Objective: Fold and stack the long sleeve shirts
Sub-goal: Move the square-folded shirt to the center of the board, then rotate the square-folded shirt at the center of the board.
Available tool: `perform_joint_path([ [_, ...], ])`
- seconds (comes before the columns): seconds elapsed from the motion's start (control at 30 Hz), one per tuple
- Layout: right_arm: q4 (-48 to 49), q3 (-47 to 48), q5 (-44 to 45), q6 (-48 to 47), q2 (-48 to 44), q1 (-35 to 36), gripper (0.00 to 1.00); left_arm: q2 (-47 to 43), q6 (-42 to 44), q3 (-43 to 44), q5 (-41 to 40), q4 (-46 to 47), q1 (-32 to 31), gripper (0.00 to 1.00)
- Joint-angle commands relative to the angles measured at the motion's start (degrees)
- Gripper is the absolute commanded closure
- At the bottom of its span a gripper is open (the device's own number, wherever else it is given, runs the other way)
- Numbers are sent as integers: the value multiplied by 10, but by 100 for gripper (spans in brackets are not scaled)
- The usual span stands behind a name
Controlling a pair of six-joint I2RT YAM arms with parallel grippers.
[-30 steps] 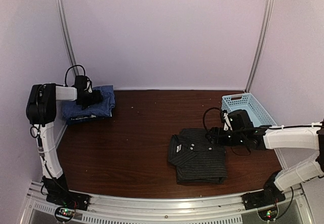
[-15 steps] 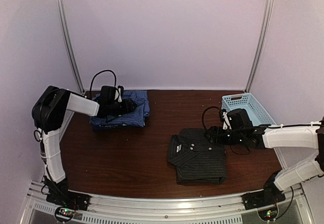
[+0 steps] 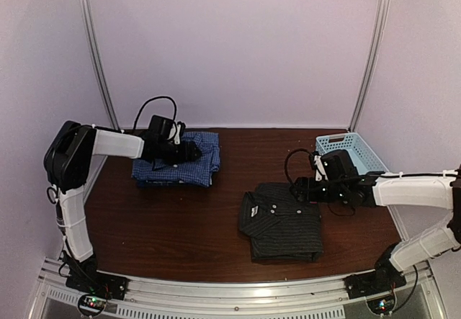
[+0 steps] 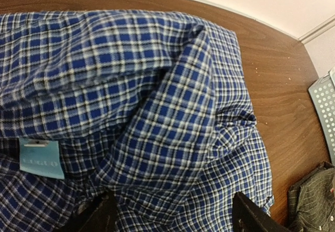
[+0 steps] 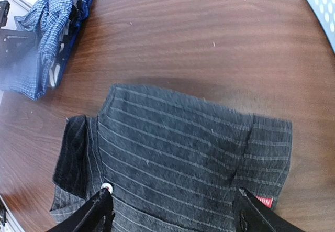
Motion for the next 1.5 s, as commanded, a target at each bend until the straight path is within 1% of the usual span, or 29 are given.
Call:
perform_joint_path([
  [0.0,-43,73,41,-83,25,1,16,-10,51,51,-2,-92,4,21],
  [0.13,-81,142,33,-137,90,-13,7,-55,66,63,-17,-86,5,13],
  [0.2,-91,173,22,-158,129,-22,5,-83,66,56,-20,-80,5,8],
  [0.27,-103,204,-7,-179,171,-36,4,-110,62,38,-17,-69,5,3],
  [0.43,-135,272,-102,-226,270,-78,4,-181,43,-41,8,-34,5,2],
  [0.53,-138,275,-152,-238,290,-96,5,-222,32,-85,26,-8,5,2],
  [0.63,-141,256,-183,-237,289,-109,7,-251,28,-119,46,-4,4,2],
  [0.7,-138,231,-197,-228,273,-113,8,-268,21,-139,52,-4,4,3],
  [0.77,-134,201,-203,-212,252,-114,9,-284,19,-162,67,-1,3,7],
  [0.83,-130,161,-203,-191,224,-114,9,-303,16,-193,78,3,0,8],
  [0.97,-115,79,-202,-133,144,-114,12,-355,-1,-265,78,18,-16,8],
  [1.07,-102,14,-208,-80,66,-109,14,-390,-13,-320,71,27,-28,8],
  [1.2,-100,-62,-183,-10,-33,-63,17,-422,-28,-362,72,32,-43,8],
  [1.33,-79,-122,-150,66,-106,-1,22,-447,-39,-387,71,23,-66,9],
  [1.47,-41,-158,-109,128,-119,56,30,-470,-77,-415,67,6,-105,11],
])
